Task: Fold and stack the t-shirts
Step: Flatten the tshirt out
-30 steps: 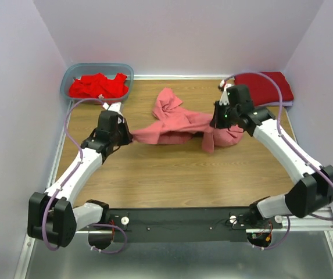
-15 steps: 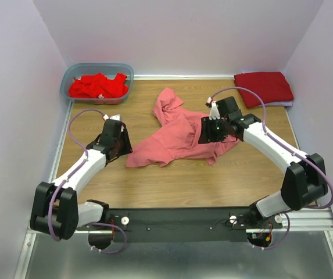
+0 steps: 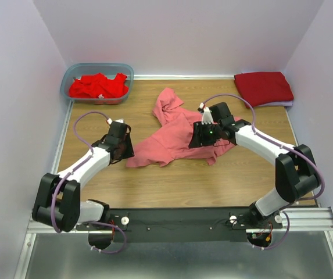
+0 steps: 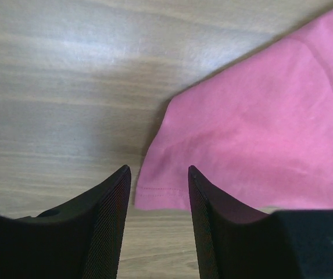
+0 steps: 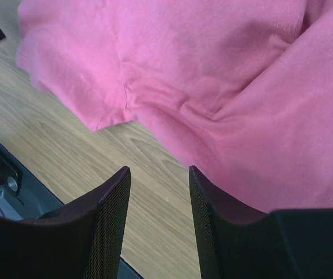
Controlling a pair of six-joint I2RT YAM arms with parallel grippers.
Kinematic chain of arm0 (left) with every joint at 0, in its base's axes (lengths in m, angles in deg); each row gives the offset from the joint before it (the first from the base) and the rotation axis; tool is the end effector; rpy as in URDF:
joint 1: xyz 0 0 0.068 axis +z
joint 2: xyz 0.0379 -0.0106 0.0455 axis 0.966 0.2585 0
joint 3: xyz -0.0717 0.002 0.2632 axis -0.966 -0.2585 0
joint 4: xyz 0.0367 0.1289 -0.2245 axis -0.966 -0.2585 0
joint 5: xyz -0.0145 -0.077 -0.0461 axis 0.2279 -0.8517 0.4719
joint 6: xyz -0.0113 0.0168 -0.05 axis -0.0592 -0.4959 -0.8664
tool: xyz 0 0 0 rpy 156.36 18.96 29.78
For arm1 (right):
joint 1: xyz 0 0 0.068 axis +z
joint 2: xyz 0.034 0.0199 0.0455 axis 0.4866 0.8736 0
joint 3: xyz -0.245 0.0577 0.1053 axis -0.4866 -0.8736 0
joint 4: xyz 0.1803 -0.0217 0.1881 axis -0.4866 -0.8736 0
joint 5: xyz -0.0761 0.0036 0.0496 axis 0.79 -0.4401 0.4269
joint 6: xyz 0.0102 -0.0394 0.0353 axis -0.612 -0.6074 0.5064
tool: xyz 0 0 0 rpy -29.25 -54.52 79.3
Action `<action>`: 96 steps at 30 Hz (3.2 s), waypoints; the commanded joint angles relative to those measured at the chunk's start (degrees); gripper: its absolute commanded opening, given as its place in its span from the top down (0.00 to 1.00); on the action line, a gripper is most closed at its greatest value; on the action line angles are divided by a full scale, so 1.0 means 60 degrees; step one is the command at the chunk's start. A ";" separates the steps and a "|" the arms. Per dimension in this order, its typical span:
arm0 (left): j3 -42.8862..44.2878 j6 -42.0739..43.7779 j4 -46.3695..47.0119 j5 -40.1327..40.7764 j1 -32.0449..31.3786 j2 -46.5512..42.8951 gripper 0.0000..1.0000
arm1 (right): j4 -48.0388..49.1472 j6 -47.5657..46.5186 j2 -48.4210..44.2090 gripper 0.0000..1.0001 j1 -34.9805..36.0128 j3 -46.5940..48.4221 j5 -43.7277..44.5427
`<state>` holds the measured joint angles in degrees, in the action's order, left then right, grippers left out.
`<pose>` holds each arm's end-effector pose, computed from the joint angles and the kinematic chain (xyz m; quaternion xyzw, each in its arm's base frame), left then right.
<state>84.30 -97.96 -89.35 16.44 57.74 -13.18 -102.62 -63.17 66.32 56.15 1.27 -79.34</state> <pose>0.2326 -0.0686 0.1921 -0.1161 0.9421 -0.0795 0.3044 0.2837 0.1607 0.2200 -0.1513 0.9169 0.2950 0.2223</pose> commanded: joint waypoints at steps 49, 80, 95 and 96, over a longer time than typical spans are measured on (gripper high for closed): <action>0.2774 -0.1157 -0.3103 0.2833 -0.1266 0.1239 1.00 | -0.0229 0.0861 -0.3000 0.30 -0.0283 -0.2196 0.4339; 0.3522 0.0850 -0.0379 0.2907 -0.0549 0.0270 1.00 | 0.0853 0.1023 -0.0938 0.51 -0.1208 -0.3341 0.2332; 0.5241 0.0998 -0.0349 0.1885 0.2037 0.1016 1.00 | -0.1189 0.0632 -0.1054 1.00 -0.1135 -0.0439 0.6832; 0.5251 0.0998 -0.0422 0.1882 0.2045 0.1163 1.00 | -0.1197 0.0628 -0.1054 1.00 -0.1179 -0.0426 0.7424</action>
<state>107.05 -91.95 -91.98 30.89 63.82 -8.66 -101.49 -56.63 62.13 49.63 -12.96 -56.76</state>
